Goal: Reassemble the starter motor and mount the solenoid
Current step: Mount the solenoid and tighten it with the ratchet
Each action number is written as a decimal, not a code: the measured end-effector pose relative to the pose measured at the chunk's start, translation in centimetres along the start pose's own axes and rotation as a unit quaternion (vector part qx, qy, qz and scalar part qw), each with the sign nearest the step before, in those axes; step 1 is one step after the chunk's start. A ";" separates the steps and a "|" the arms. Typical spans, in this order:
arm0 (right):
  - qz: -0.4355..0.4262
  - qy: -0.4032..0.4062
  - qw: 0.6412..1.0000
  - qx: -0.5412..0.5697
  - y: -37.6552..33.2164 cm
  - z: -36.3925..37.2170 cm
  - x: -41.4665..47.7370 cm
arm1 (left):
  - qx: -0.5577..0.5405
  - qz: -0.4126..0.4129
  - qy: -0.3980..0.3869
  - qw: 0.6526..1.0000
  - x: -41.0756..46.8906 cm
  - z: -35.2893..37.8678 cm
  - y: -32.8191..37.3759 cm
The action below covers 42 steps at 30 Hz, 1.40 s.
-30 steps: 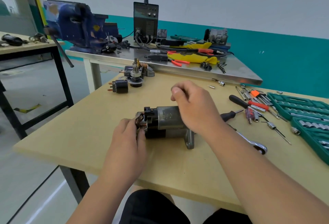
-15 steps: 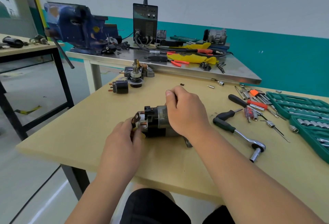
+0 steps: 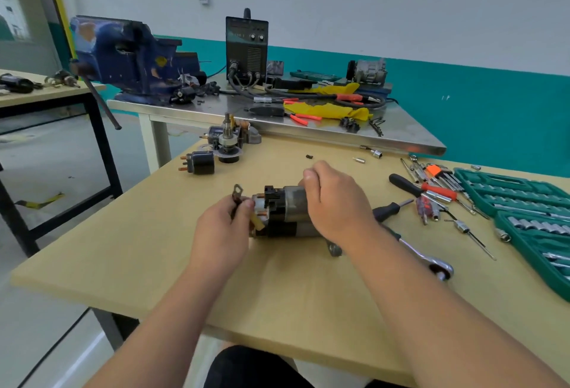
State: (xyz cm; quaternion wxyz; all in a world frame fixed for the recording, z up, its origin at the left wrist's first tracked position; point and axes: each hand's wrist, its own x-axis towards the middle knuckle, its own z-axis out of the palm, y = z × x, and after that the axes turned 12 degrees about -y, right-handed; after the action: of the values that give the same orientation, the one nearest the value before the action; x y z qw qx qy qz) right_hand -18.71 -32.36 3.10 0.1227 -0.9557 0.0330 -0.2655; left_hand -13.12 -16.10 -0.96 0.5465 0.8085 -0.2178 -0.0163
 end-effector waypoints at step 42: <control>0.254 0.219 0.800 0.498 12.6 -5.6 1.2 | -0.085 0.175 -0.116 0.974 3.2 9.6 8.3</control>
State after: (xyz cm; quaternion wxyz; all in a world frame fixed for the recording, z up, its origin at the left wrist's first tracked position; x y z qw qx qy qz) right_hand -20.55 -45.90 5.21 0.6345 -0.6365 0.1638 -0.4068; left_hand -15.53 -28.27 3.30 0.5782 0.7012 -0.4159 -0.0329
